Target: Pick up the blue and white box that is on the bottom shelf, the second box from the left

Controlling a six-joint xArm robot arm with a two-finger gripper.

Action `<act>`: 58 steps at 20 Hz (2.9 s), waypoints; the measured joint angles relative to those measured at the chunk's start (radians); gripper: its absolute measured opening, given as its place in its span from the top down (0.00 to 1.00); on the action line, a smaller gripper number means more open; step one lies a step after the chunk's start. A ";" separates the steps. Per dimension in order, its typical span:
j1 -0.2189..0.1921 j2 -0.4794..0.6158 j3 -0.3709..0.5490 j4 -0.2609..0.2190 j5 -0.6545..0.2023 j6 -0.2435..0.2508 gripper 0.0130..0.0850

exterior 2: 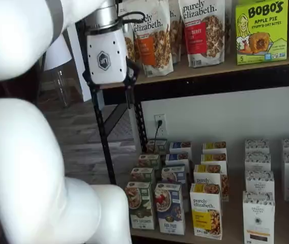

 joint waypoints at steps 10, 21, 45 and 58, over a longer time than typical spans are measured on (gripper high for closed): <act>0.082 -0.003 0.199 -0.045 -0.224 0.071 0.00; 0.069 -0.005 0.341 -0.043 -0.416 0.057 0.00; 0.101 0.158 0.538 -0.034 -0.819 0.076 0.00; 0.098 0.361 0.565 0.021 -1.045 0.027 0.00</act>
